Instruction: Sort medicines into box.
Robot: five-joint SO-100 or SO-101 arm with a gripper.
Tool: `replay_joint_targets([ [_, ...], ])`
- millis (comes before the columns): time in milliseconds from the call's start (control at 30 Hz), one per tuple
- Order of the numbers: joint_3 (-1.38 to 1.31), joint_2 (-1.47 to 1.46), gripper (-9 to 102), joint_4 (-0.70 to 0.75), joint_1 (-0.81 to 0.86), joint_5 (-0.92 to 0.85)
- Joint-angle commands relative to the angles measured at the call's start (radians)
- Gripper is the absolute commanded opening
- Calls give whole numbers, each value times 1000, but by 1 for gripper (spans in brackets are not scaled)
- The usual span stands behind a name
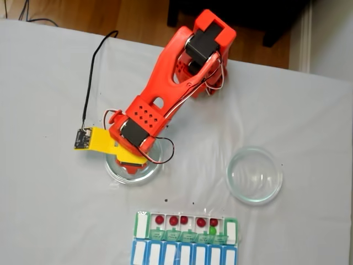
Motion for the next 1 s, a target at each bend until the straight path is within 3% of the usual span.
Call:
replay_joint_targets([
  [0,-5,12,25,-14,-12,0],
  [967,20,17,19,-43,-21,9],
])
